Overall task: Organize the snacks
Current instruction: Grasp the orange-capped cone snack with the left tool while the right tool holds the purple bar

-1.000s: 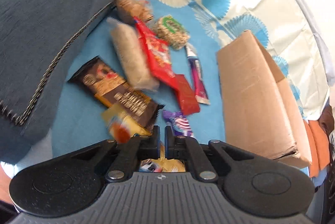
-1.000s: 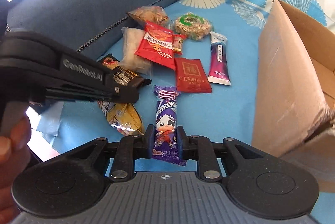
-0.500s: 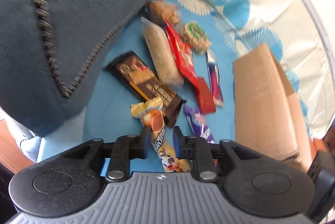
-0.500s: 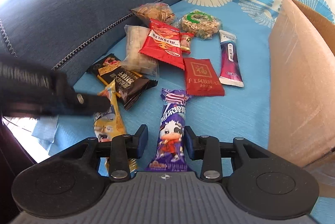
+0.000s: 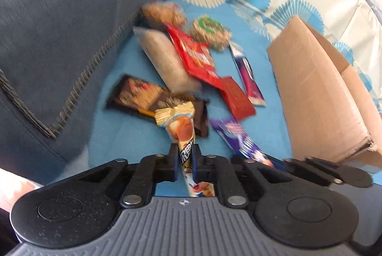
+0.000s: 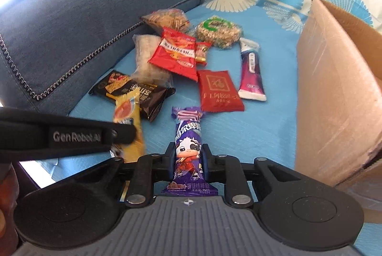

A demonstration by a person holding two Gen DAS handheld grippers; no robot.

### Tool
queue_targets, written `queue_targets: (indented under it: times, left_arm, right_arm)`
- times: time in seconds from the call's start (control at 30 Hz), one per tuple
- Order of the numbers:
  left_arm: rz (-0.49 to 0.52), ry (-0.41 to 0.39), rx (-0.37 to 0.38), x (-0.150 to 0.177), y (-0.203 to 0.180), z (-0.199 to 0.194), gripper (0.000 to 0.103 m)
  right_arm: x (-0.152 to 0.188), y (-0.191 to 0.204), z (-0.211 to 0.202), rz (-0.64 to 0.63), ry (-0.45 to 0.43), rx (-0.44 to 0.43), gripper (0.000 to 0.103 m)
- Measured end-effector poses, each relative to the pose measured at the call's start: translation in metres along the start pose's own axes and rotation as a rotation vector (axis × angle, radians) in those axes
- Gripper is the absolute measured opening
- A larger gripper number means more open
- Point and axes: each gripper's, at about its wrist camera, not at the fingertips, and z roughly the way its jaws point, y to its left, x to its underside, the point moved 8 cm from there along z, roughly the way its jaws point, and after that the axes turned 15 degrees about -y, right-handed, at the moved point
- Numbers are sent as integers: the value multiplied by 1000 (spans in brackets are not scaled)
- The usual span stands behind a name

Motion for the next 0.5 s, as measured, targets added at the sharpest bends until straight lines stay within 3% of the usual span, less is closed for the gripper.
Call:
queue_targets:
  times: [0.13, 0.3, 0.5]
  left_arm:
    - [7, -58, -46, -9, 7, -5, 9]
    - [-10, -33, -28, -7, 7, -2, 9]
    - [-27, -3, -7, -3, 6, 5, 12]
  right_arm:
    - [-1, -3, -7, -21, -11, 27, 22]
    - [6, -10, -5, -8, 33, 50, 23]
    - [7, -13, -4, 22, 20, 54, 29]
